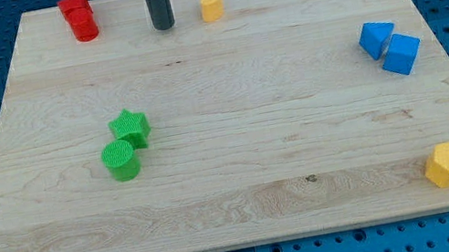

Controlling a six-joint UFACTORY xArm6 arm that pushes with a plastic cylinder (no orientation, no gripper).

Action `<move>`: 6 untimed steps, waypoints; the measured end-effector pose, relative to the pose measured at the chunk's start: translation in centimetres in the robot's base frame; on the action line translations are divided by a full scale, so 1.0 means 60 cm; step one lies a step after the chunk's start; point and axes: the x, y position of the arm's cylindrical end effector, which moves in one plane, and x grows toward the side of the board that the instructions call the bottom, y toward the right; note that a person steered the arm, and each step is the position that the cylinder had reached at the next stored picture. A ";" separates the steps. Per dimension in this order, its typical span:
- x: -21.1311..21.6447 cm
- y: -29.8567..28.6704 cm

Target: Slide yellow heart slightly right

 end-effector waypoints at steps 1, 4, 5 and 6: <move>-0.040 0.055; 0.008 0.176; -0.010 0.230; -0.032 0.288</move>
